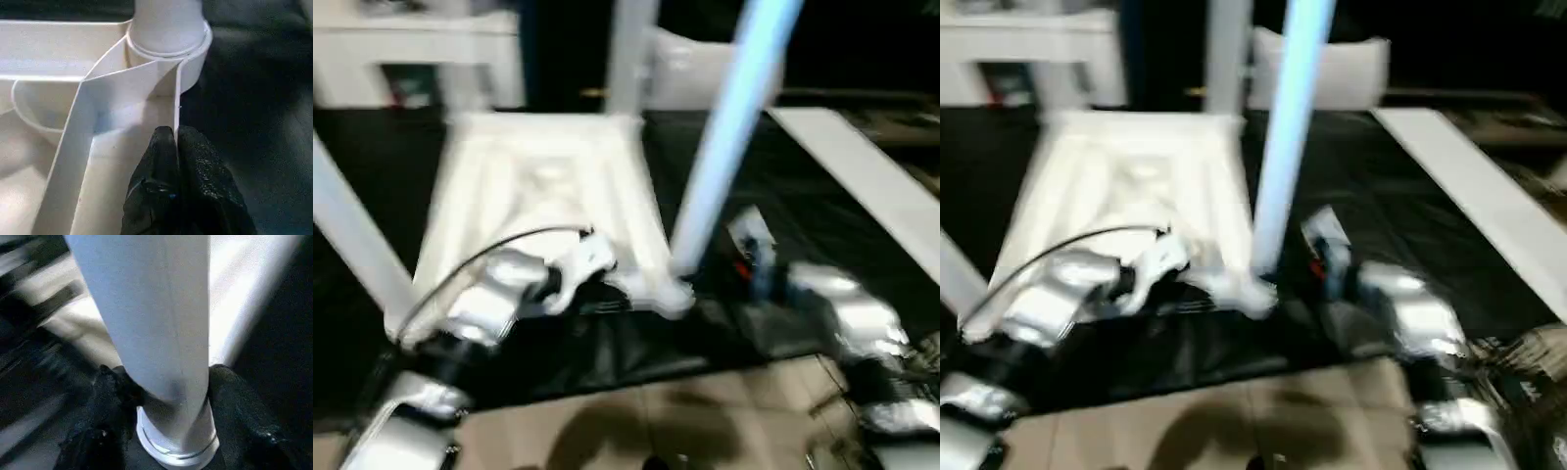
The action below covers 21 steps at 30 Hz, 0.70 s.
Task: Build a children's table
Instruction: Rotate leg to tighten
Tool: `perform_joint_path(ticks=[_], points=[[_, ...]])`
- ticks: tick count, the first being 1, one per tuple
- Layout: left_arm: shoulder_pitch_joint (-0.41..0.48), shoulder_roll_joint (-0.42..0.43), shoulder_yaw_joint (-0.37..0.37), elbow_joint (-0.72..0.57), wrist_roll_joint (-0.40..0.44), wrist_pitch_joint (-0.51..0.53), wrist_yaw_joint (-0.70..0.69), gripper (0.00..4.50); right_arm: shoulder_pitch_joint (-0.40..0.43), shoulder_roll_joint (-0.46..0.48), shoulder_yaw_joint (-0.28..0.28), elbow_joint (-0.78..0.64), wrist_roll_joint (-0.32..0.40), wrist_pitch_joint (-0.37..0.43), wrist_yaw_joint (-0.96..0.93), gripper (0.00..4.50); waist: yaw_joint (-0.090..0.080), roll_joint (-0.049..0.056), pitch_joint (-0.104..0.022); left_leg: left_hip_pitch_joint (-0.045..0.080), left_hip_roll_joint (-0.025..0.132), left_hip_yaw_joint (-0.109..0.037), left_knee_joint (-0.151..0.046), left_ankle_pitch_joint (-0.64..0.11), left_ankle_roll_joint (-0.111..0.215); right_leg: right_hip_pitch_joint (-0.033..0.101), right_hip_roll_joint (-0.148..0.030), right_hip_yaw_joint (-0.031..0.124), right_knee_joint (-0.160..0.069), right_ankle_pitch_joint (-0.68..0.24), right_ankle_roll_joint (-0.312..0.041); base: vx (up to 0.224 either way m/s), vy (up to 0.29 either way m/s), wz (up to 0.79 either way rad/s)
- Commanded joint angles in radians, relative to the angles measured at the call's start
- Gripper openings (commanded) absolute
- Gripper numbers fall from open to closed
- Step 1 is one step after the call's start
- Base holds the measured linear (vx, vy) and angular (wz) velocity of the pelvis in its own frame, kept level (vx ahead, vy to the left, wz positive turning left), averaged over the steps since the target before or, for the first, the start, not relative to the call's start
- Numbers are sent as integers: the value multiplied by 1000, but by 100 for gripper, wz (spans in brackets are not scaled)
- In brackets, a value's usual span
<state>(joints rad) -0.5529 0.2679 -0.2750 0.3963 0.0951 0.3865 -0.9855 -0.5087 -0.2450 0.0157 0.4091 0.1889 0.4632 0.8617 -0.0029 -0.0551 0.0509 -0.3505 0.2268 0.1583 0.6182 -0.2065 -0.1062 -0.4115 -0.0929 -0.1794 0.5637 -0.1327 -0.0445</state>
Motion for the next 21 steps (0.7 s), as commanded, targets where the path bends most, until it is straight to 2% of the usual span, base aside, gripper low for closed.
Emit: perform_joint_path(ticks=[1,2,3,4,5,6,7,9,11,12,14,16,17,18,19,20,21], points=[[-42,-114,-29,-88,-52,28,56,0,-47,117,55,21,1,46,-122,194,-9,9,-65,-5,4,-10,-62,-288,16,69,-65,10,-125,-653,69,0,0,0],[-48,-132,-24,-82,-43,38,91,0,-64,151,30,45,4,44,-190,194,-16,12,-63,-4,7,-14,-65,-301,17,71,-66,5,-129,-640,66,0,0,0],[-52,-143,-21,-79,-36,44,115,0,-74,172,14,59,8,42,-230,194,-31,20,-60,3,22,-23,-72,-351,22,76,-69,-7,-130,-612,54,0,0,0],[-52,-145,-22,-78,-35,44,119,0,-76,175,11,62,7,40,-238,194,-38,21,-61,-3,29,-27,-77,-366,24,84,-70,-6,-122,-588,49,0,0,0],[-54,-151,-21,-74,-30,42,134,0,-81,186,6,72,4,32,-261,194,-38,21,-63,2,33,-28,-81,-389,22,85,-73,1,-118,-560,44,0,0,0],[-53,-154,-22,-68,-24,33,145,0,-79,186,15,73,-4,11,-253,248,-39,13,-62,14,20,-19,-75,-376,22,70,-77,4,-123,-556,28,0,0,0],[-49,-149,-27,-67,-11,25,148,0,-72,184,16,63,-10,-4,-240,261,-40,11,-61,14,7,-13,-69,-348,26,68,-78,1,-128,-572,23,0,0,0],[-40,-128,-33,-67,12,5,142,0,-55,167,11,34,-7,-19,-201,268,-38,13,-63,5,10,-13,-73,-309,33,72,-78,9,-121,-547,12,0,0,0],[-37,-120,-34,-67,13,2,141,0,-48,157,12,23,-6,-25,-188,282,-34,12,-64,4,13,-12,-77,-287,37,72,-76,16,-113,-510,-5,0,0,0],[-34,-106,-35,-66,12,-12,131,0,-41,138,11,15,-6,-33,-170,305,-29,11,-66,3,13,-11,-78,-272,42,72,-76,21,-108,-487,-19,0,0,0],[-30,-79,-36,-63,12,-34,111,0,-27,97,5,7,-5,-53,-133,312,-22,9,-68,-4,13,-9,-80,-236,50,75,-74,31,-96,-448,-39,0,0,0],[-25,-39,-45,-51,16,-73,73,0,-2,33,2,-15,9,-67,-55,340,-5,9,-68,4,13,-1,-79,-222,64,70,-73,38,-95,-444,-49,0,0,0],[-25,-34,-46,-49,16,-77,68,0,4,22,4,-24,13,-67,-38,340,-2,8,-68,3,13,1,-79,-214,66,70,-73,40,-94,-442,-50,0,0,0],[-22,-2,-51,-38,13,-108,23,0,36,-40,10,-67,36,-70,52,356,8,11,-68,5,13,1,-80,-200,68,71,-71,40,-95,-440,-50,0,0,0],[-22,-1,-51,-38,13,-110,21,0,37,-42,10,-68,36,-71,55,356,12,9,-70,4,12,3,-79,-193,72,73,-70,42,-92,-435,-47,0,0,0],[-20,17,-52,-33,10,-129,-8,0,55,-80,16,-87,42,-79,106,356,24,11,-72,8,17,5,-80,-171,73,69,-71,46,-86,-413,-56,0,0,0],[-19,19,-53,-32,9,-134,-13,0,57,-84,16,-88,41,-80,112,379,30,8,-72,4,19,5,-81,-154,76,71,-69,47,-81,-391,-65,0,0,0]])
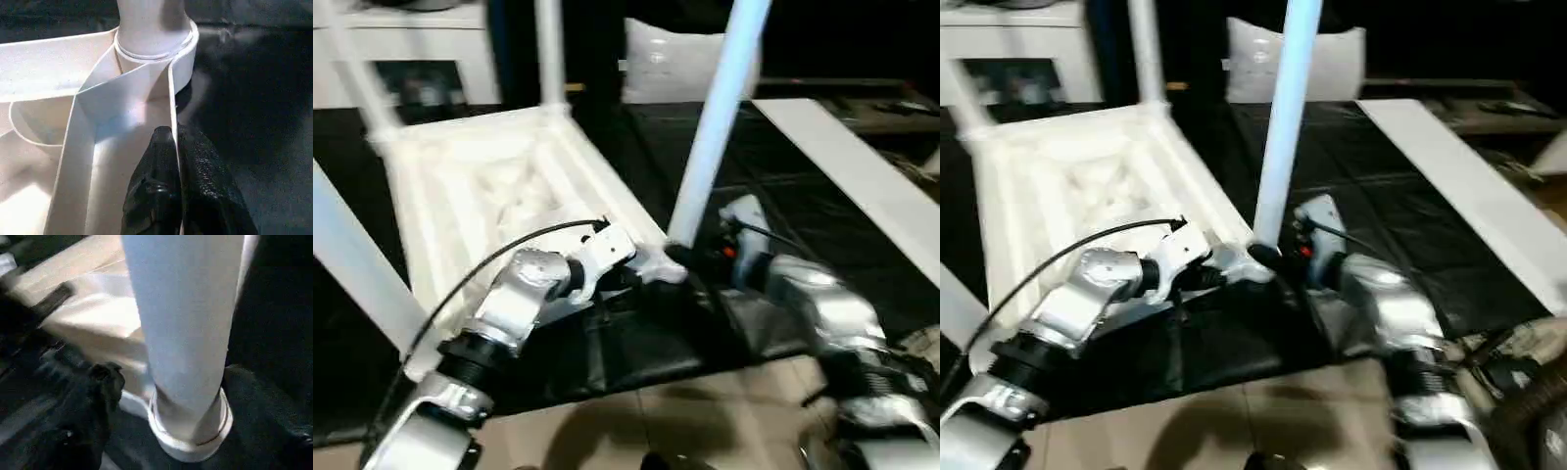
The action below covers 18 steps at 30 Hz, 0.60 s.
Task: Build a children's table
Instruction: Rotate leg to tighten
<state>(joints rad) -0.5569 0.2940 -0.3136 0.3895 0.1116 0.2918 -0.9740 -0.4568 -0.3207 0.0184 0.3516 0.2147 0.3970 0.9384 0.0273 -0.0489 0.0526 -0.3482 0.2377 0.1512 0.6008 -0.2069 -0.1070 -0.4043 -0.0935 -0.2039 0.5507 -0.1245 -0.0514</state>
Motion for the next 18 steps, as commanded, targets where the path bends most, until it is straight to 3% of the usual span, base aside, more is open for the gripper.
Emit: perform_joint_path(ticks=[1,3,5,6,8,12,14,16,18], points=[[-12,9,-19,-23,-15,-75,-59,0,17,-36,19,-40,13,-22,71,379,10,7,-73,3,9,12,-64,-144,73,63,-69,72,-66,-396,-61,0,0,0],[-1,56,-45,-31,-33,-131,-159,0,29,-88,24,-51,21,-30,151,396,19,6,-76,8,11,14,-64,-134,73,60,-67,78,-60,-372,-70,0,0,0],[6,80,-59,-38,-49,-155,-216,0,31,-113,27,-53,29,-35,192,409,26,6,-78,-1,14,11,-65,-108,77,66,-67,81,-47,-325,-88,0,0,0],[8,92,-68,-44,-57,-162,-247,0,29,-128,36,-51,30,-45,217,433,31,6,-76,1,14,13,-65,-107,72,63,-67,83,-45,-316,-97,0,0,0],[8,107,-83,-49,-63,-175,-282,0,27,-146,52,-50,27,-62,241,438,37,5,-75,6,13,15,-66,-123,66,62,-68,83,-47,-336,-99,0,0,0],[11,142,-122,-69,-71,-218,-387,0,27,-179,108,-55,25,-105,361,438,46,3,-73,6,14,16,-67,-142,57,63,-68,85,-49,-369,-94,0,0,0],[10,146,-129,-69,-72,-232,-404,0,29,-183,121,-60,32,-102,388,422,54,5,-73,11,16,18,-67,-139,57,59,-67,88,-49,-366,-95,0,0,0],[8,149,-135,-70,-75,-240,-417,0,27,-181,130,-58,36,-96,405,399,60,0,-69,19,13,25,-68,-154,52,51,-63,99,-49,-371,-108,0,0,0],[5,150,-139,-73,-80,-246,-433,0,25,-178,143,-51,38,-93,426,383,59,-2,-67,18,13,26,-70,-181,47,51,-60,102,-45,-400,-104,0,0,0]])
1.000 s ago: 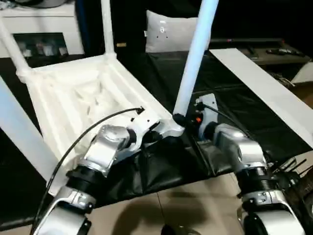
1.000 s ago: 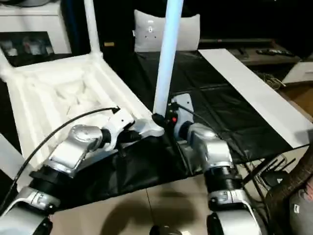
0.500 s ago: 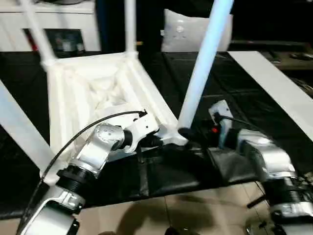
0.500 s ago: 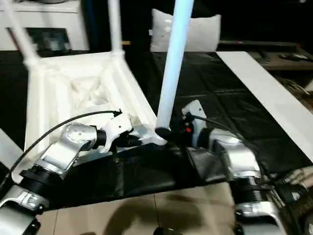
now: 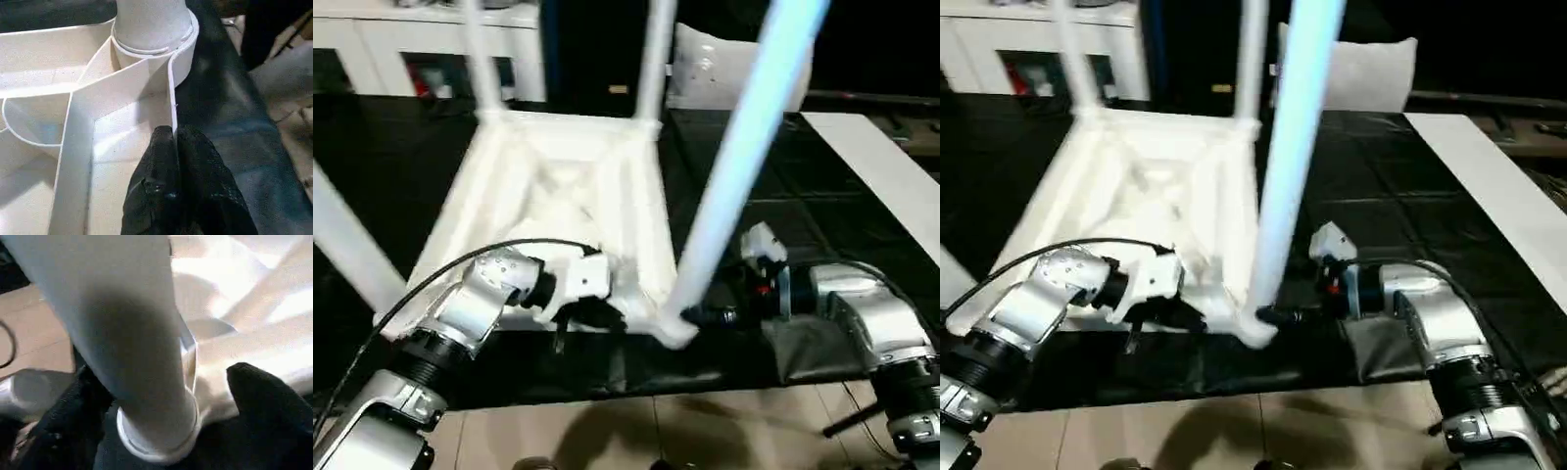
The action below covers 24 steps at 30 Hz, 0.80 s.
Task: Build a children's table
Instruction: Rotate leg to tighten
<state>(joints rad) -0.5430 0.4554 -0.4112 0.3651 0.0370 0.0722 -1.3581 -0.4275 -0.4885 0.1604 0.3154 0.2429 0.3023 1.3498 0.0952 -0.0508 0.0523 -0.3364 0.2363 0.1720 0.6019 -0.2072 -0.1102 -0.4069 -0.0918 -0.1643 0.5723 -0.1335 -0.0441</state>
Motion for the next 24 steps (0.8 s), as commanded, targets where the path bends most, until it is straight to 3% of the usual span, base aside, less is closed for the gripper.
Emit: perform_joint_path(ticks=[1,7,15,20,24], points=[[-11,-13,-45,-52,-9,-28,-56,0,-7,-9,11,-7,14,2,30,361,-11,-1,-66,5,12,6,-71,-195,47,54,-62,65,-68,-421,-99,0,0,0],[-22,-27,-45,-26,0,-42,-34,0,-11,-5,34,1,30,21,71,310,-14,-6,-66,4,5,4,-69,-200,47,54,-62,69,-78,-488,-64,0,0,0],[-25,-27,-35,-5,-5,-36,-25,0,2,9,15,-34,68,61,67,237,-17,-8,-66,1,3,3,-68,-194,48,53,-60,65,-80,-505,-48,0,0,0],[-46,-49,-8,54,15,-58,60,0,23,6,3,-41,40,20,2,224,-17,-12,-64,3,-4,4,-65,-205,44,50,-58,61,-91,-556,-18,0,0,0],[-67,-46,4,97,33,-82,100,0,43,-3,-35,-58,67,57,-30,224,-21,-9,-64,2,-8,0,-63,-222,47,50,-57,53,-102,-595,15,0,0,0]])
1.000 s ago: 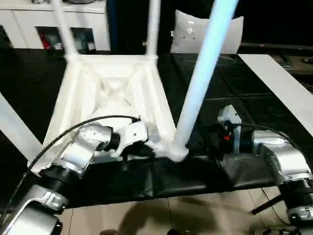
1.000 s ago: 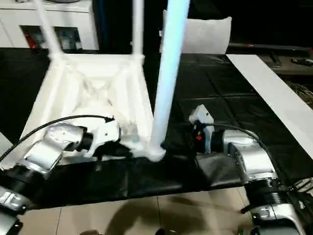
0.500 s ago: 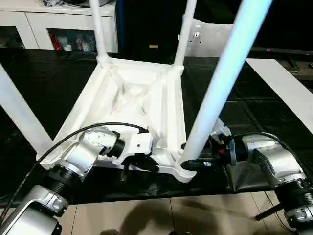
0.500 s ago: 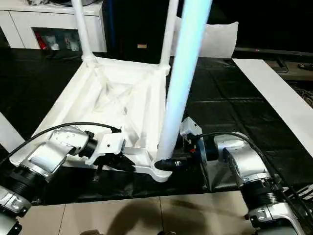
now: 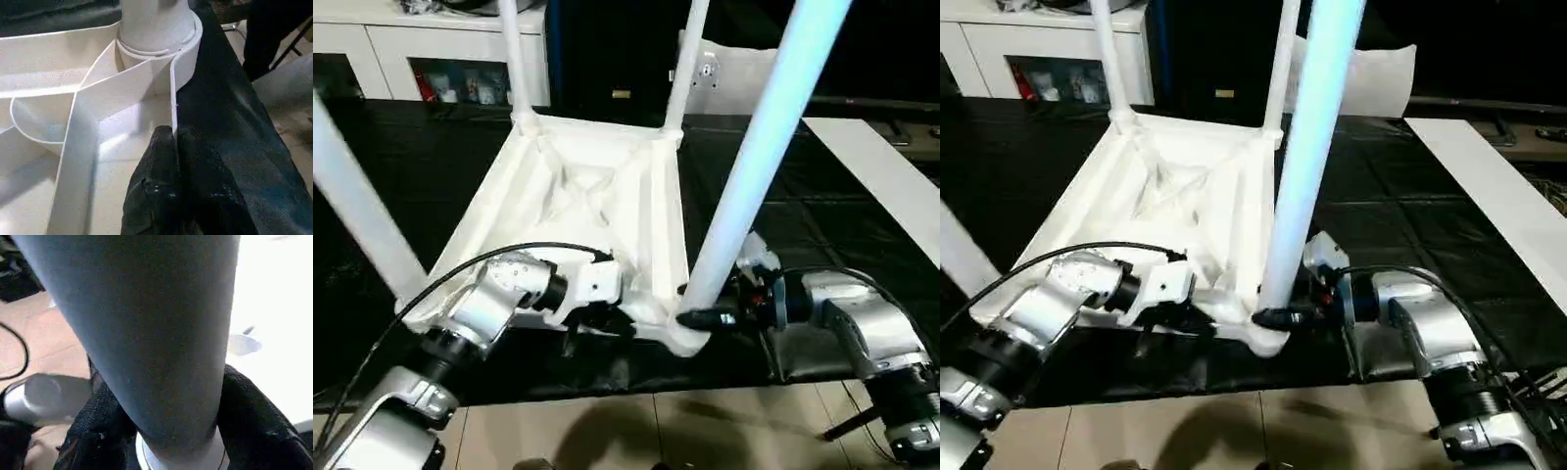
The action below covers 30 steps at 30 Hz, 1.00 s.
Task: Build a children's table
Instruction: Rotate leg to tighten
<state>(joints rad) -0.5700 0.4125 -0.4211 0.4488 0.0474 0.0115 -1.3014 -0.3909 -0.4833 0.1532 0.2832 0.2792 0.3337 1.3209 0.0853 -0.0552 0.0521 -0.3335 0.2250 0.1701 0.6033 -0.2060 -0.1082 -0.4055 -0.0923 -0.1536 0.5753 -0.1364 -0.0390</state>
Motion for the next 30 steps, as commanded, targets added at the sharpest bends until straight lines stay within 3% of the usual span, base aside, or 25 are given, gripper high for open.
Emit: perform_joint_path(ticks=[1,3,8,11,14,16,20,21,25,27,28,29,30], points=[[-46,-3,18,20,25,-21,52,0,14,-13,-38,-34,40,39,-6,224,-12,-4,-64,0,3,1,-64,-228,45,48,-57,41,-106,-593,12,0,0,0],[-64,-2,33,40,26,-24,76,0,45,-26,-68,-65,60,56,-23,267,-9,-3,-66,5,3,2,-64,-229,47,45,-57,42,-109,-588,14,0,0,0],[-93,-5,58,83,31,-42,133,0,127,-63,-113,-158,102,98,-39,300,-5,-1,-68,-9,3,0,-66,-212,54,56,-52,42,-101,-534,13,0,0,0],[-101,-7,66,108,45,-58,173,0,168,-72,-133,-201,98,97,-70,325,-13,4,-68,-15,-1,-2,-63,-214,49,58,-52,34,-104,-550,29,0,0,0],[-102,-7,76,120,46,-59,198,0,204,-70,-163,-239,100,86,-110,363,-31,-1,-71,-21,-5,-3,-61,-208,52,60,-51,32,-105,-545,34,0,0,0],[-99,-12,85,114,36,-45,214,0,223,-66,-185,-270,128,111,-136,370,-42,3,-72,-22,-2,-3,-62,-195,62,60,-51,35,-104,-518,14,0,0,0],[-85,-35,112,81,14,8,266,0,258,-32,-225,-326,141,117,-218,406,-42,1,-73,-23,7,-2,-65,-162,73,56,-52,44,-88,-441,-33,0,0,0],[-78,-42,119,71,8,19,277,0,271,-24,-223,-346,136,119,-242,414,-41,3,-74,-24,7,-2,-65,-156,71,58,-54,45,-85,-433,-43,0,0,0],[-51,-59,140,36,0,63,325,0,300,-6,-200,-384,122,132,-288,448,-40,-1,-74,-27,9,-2,-65,-135,77,60,-55,51,-75,-391,-64,0,0,0],[-44,-77,157,37,-2,58,367,0,307,12,-190,-398,128,141,-310,448,-42,-2,-72,-28,8,0,-65,-138,81,60,-54,51,-78,-401,-61,0,0,0],[-44,-79,159,39,-3,54,372,0,308,15,-188,-399,128,141,-313,448,-44,-9,-72,-28,6,1,-64,-142,83,58,-54,51,-81,-414,-56,0,0,0],[-45,-85,169,46,-15,21,372,0,308,24,-183,-405,129,144,-323,448,-43,-4,-72,-28,6,0,-64,-145,83,59,-55,51,-81,-430,-49,0,0,0],[-46,-89,175,52,-27,-11,367,27,307,32,-179,-409,130,145,-328,449,-42,-8,-70,-27,3,1,-64,-149,84,57,-55,49,-87,-452,-35,0,0,0]])
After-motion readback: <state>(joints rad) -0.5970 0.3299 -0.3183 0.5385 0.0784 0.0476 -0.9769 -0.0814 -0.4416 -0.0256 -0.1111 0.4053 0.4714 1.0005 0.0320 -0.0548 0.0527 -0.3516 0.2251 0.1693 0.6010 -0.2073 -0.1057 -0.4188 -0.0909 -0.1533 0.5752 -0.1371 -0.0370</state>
